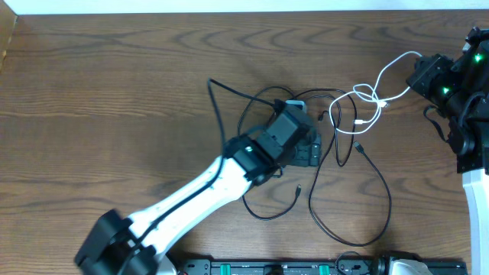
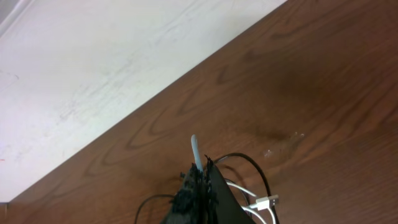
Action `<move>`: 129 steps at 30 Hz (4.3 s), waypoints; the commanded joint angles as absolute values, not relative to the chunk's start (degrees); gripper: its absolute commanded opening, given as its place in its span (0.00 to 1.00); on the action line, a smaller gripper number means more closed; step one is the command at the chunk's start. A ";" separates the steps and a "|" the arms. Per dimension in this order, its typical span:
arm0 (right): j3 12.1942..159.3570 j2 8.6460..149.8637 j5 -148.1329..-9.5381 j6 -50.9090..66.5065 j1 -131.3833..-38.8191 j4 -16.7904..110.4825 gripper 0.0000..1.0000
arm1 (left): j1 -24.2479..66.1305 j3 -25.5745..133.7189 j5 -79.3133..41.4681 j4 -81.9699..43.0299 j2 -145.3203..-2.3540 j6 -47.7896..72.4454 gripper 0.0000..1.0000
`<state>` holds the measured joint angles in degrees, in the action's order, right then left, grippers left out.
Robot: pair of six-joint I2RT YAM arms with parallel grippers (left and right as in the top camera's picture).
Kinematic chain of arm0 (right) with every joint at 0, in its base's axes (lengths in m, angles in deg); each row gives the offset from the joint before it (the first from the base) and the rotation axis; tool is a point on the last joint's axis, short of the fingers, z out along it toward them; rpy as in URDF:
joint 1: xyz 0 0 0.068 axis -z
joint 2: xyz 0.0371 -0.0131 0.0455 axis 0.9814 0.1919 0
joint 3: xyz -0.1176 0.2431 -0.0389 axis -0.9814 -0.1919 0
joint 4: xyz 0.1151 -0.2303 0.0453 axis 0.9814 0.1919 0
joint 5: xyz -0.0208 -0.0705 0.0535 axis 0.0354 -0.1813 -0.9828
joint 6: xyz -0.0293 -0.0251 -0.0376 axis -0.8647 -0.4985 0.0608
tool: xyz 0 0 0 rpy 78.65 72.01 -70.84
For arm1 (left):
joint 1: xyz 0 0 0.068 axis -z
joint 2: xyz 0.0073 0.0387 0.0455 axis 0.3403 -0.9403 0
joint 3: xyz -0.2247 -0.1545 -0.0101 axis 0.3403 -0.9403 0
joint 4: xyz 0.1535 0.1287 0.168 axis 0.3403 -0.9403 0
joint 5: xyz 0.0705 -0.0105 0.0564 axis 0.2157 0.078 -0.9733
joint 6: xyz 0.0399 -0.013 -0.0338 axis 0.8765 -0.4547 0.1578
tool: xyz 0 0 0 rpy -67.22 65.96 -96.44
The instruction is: Untangle cables
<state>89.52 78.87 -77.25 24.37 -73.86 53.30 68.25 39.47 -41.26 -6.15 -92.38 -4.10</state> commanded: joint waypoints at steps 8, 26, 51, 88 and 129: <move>90.55 78.89 -76.90 23.58 -73.68 53.72 0.01 | 68.84 39.12 -42.94 -3.11 -99.62 -14.33 0.87; 90.55 78.89 -76.94 23.60 -73.68 53.74 0.01 | 75.14 39.12 -46.40 6.77 -100.99 -9.30 0.92; 90.55 78.89 -76.97 23.60 -73.68 53.96 0.01 | 75.22 39.12 -46.44 17.15 -109.78 -9.08 0.92; 90.55 78.89 -76.97 23.58 -73.68 55.03 0.01 | 75.22 39.12 -49.19 19.99 -110.35 -8.88 0.47; 90.55 78.89 -76.70 23.58 -73.66 55.27 0.01 | 75.22 39.14 -33.57 19.53 -109.98 7.77 0.08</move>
